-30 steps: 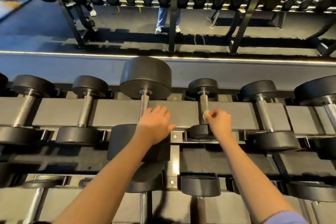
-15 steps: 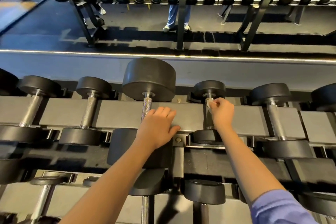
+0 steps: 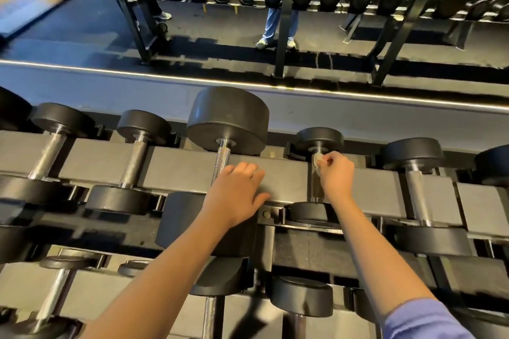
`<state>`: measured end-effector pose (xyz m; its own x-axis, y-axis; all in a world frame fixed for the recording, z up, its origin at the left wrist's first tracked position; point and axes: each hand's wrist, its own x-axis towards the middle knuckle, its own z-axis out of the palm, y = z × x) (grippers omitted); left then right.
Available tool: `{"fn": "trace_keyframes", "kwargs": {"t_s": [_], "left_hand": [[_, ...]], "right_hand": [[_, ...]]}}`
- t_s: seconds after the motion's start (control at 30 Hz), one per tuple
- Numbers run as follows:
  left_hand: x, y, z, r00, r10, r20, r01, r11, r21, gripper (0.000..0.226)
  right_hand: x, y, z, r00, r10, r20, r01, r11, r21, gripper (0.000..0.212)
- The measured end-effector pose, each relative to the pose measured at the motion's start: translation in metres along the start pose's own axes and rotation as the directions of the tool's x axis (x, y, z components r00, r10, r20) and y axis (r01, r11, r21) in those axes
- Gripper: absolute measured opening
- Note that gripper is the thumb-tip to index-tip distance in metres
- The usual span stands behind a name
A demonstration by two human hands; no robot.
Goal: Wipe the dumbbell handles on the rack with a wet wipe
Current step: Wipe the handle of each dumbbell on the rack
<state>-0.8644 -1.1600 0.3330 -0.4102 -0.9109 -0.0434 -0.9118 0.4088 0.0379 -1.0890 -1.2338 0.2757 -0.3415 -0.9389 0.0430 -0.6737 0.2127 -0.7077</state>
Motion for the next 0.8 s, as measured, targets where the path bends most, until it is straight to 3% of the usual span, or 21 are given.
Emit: {"fn": "trace_keyframes", "kwargs": {"t_s": [0.3,0.57,0.8], "left_hand": [[0.001,-0.002,0.003,0.997,-0.002,0.074,0.001,1.000,0.009,0.063],[0.001,-0.004,0.004,0.997,-0.001,0.074,0.003,1.000,-0.026,0.062],[0.000,-0.004,0.005,0.998,0.005,0.070,-0.004,1.000,-0.021,0.064]], "right_hand": [[-0.020,0.023,-0.004,0.992,0.065,0.103,-0.064,0.998,-0.017,0.019],[0.010,-0.003,0.009,0.990,0.123,-0.071,-0.114,0.986,0.120,0.014],[-0.036,0.009,-0.014,0.976,0.163,0.141,-0.158,0.986,-0.045,0.016]]}}
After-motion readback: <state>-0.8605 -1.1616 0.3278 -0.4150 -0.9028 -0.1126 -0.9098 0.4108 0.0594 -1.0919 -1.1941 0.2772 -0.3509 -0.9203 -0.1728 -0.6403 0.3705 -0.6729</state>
